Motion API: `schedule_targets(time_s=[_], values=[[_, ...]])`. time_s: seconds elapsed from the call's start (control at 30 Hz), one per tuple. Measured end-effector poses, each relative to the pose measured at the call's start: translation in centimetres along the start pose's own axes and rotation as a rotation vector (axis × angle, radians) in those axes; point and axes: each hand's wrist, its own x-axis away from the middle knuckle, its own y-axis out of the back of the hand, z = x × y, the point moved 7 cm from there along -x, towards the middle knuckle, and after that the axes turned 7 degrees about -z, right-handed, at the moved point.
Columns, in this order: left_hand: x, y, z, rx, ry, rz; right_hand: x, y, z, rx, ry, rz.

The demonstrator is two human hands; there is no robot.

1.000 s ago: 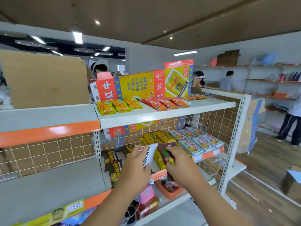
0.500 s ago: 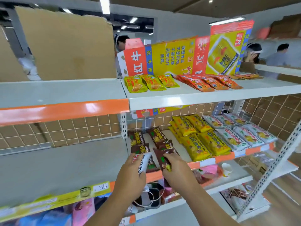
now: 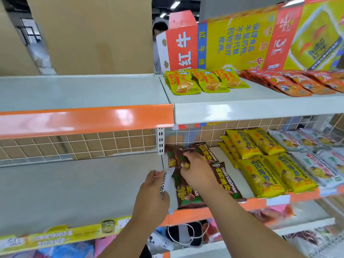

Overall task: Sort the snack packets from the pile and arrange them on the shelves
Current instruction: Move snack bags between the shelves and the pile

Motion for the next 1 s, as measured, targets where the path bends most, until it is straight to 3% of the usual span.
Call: schedule_targets(time_s=[0.33,0.5,0.83,1.0], values=[[-3.1,-1.3,0.7,-0.063,0.039,-0.117,-10.0,-5.8,0.4,0.07,0.066,0.075],[-4.0,-1.9,1.0,-0.084,0.073,-0.163,-10.2,-8.9,-1.1,0.281,0.061,0.161],[-3.4,-1.5,1.2,-0.103,0.079,-0.205,-10.5,-9.6,-2.0,0.176,0.067,0.237],[-3.5,-0.6,-0.7,-0.097,0.043,-0.18,-8.4,-6.4,-3.2,0.136,0.103,0.147]])
